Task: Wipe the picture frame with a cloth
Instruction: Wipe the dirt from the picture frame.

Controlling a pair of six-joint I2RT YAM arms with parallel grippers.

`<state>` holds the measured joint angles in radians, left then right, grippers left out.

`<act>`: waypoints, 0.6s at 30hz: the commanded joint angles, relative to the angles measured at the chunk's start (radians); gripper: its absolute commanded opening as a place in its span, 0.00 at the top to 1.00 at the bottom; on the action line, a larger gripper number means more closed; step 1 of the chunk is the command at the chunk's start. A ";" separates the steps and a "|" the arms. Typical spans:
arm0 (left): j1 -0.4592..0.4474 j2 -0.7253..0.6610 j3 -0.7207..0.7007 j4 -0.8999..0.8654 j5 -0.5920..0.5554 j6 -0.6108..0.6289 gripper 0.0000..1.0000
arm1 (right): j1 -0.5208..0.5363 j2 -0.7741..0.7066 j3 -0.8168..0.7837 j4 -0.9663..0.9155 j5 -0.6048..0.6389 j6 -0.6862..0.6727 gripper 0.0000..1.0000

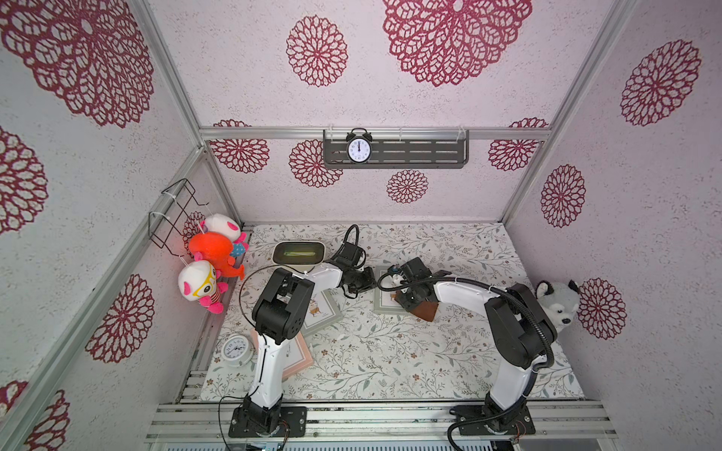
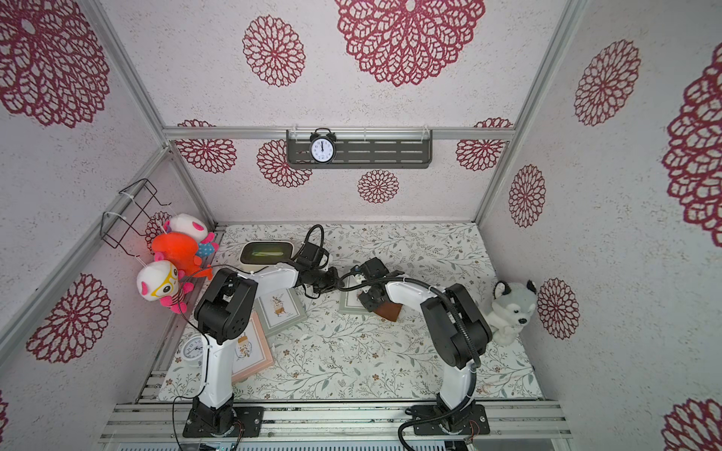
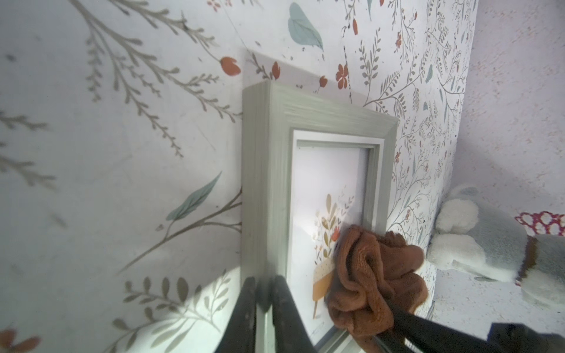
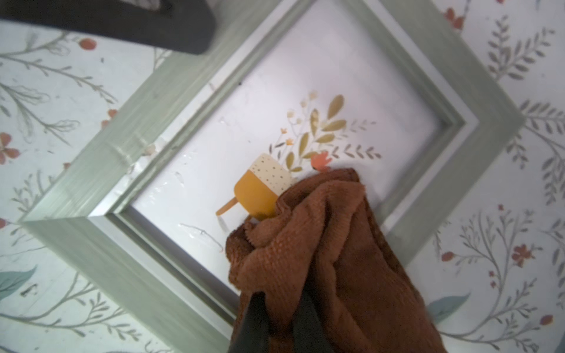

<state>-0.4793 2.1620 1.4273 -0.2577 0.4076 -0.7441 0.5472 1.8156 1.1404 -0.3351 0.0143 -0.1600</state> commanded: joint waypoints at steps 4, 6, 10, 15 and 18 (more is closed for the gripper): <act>0.008 0.100 -0.041 -0.180 -0.131 0.025 0.86 | -0.054 0.029 0.056 -0.038 0.029 0.190 1.00; 0.009 0.092 -0.039 -0.186 -0.133 0.028 0.86 | -0.060 0.060 0.112 -0.039 0.098 0.282 1.00; 0.007 0.076 -0.018 -0.207 -0.127 0.045 0.86 | -0.097 0.039 0.188 -0.067 0.205 0.386 1.00; 0.009 0.056 0.035 -0.232 -0.105 0.067 0.84 | -0.143 -0.044 0.165 -0.093 0.178 0.420 1.00; 0.008 0.034 0.065 -0.229 -0.064 0.072 0.80 | -0.145 -0.068 0.120 -0.097 0.094 0.422 1.00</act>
<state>-0.4820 2.1670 1.4910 -0.3611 0.3809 -0.6991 0.3996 1.8091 1.2827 -0.3901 0.1513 0.2134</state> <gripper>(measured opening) 0.184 0.113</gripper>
